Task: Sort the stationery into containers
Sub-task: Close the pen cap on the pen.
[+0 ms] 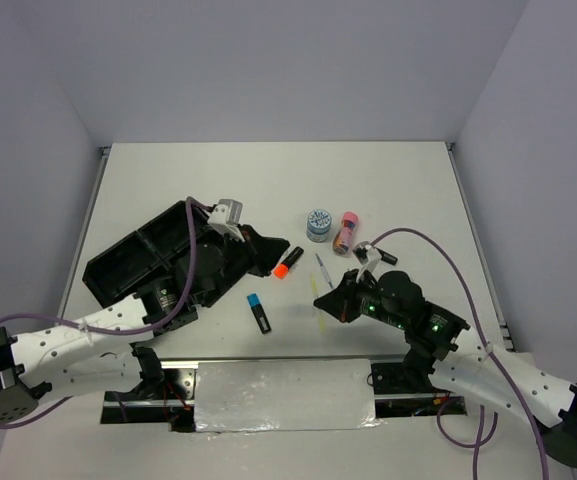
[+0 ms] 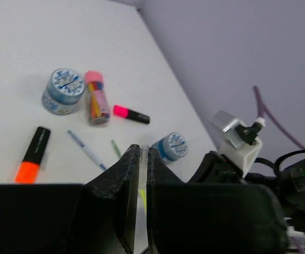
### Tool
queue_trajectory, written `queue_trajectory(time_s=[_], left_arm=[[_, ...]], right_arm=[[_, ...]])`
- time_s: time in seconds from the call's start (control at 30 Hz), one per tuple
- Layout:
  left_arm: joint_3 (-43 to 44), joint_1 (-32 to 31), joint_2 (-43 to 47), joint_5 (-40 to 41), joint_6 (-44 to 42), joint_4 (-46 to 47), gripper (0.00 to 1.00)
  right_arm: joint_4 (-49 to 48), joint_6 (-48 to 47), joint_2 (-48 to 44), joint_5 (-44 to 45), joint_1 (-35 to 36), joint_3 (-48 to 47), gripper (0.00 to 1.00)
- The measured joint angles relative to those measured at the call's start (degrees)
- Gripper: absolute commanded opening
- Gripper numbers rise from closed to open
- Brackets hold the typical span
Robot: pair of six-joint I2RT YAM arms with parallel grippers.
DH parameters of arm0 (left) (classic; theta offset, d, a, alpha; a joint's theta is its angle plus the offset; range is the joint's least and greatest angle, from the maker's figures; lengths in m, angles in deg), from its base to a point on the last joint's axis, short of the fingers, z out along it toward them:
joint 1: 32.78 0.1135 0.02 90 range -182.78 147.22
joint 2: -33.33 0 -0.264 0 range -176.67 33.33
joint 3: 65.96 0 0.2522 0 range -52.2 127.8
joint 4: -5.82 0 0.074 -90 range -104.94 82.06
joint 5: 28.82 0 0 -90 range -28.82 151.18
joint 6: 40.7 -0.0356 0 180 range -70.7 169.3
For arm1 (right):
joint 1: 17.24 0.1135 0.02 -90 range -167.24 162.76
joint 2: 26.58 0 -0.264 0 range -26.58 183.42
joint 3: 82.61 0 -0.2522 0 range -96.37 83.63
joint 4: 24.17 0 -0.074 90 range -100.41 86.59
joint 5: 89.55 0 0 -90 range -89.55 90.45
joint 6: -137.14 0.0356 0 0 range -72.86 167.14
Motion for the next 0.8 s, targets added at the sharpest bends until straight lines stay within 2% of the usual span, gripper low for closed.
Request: queue_trajectory(time_s=[0.2, 0.33, 0.5, 0.8], left_arm=[[-6.54, 0.33, 2.80, -4.50, 0.20, 11.74, 0.00], [-10.86, 0.33, 4.76, -6.27, 0.55, 16.70, 0.00], [-12.61, 0.33, 5.84, -7.19, 1.81, 20.55, 0.00], [-12.63, 0.33, 7.23, -7.19, 1.95, 22.75, 0.00]], right_arm=[[-14.97, 1.90, -0.20, -4.63, 3.34, 1.22, 0.00], [-20.48, 2.67, 0.02, -6.10, 4.63, 1.22, 0.00], [-23.56, 2.95, 1.07, -6.69, 5.73, 1.22, 0.00], [-23.58, 3.06, 3.06, -5.81, 6.40, 1.20, 0.00]])
